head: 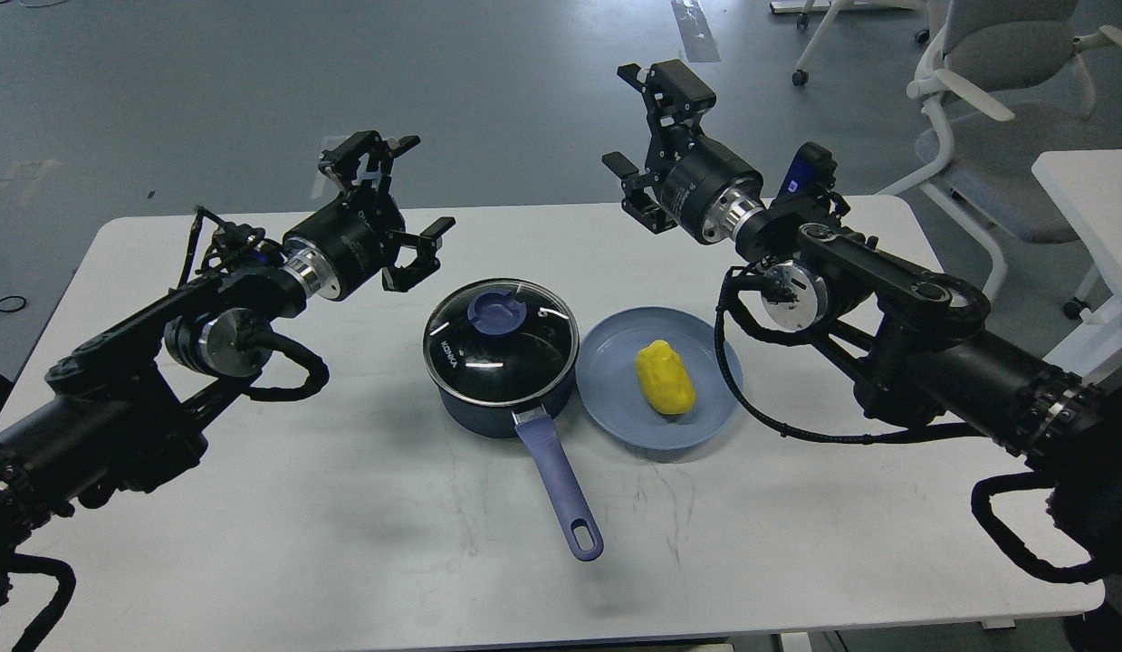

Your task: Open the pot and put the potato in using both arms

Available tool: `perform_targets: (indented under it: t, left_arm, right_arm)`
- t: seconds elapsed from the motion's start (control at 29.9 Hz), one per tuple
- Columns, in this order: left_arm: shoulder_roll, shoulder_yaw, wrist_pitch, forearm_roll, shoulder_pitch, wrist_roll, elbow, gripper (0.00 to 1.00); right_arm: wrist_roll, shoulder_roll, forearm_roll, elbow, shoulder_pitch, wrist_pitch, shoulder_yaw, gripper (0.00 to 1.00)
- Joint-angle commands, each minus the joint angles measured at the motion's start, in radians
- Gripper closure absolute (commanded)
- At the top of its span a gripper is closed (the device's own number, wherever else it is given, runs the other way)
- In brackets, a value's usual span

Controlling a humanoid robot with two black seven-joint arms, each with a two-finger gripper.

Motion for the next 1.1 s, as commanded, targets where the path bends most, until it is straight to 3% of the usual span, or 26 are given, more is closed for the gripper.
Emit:
perform_targets:
  t: [0.0, 0.3, 0.6, 1.07]
  left_arm:
    - [0.008, 0.000, -0.003, 0.000, 0.001, -0.002, 0.001, 0.02]
    - [0.015, -0.023, -0.014, 0.000, -0.010, -0.008, 0.001, 0.02]
    - [0.017, -0.069, -0.026, -0.003, 0.001, -0.008, 0.001, 0.02]
    - [0.003, -0.087, -0.044, -0.005, 0.008, -0.005, 0.001, 0.02]
  right_arm:
    - [-0.004, -0.019, 0.003, 0.005, -0.001, 0.004, 0.004, 0.00]
    - [-0.004, -0.055, 0.003, 0.040, 0.002, 0.007, 0.008, 0.00]
    - [-0.058, -0.064, 0.099, 0.049, 0.012, 0.047, 0.057, 0.00]
    - [-0.048, -0.078, 0.098, 0.046, 0.001, 0.045, 0.038, 0.00]
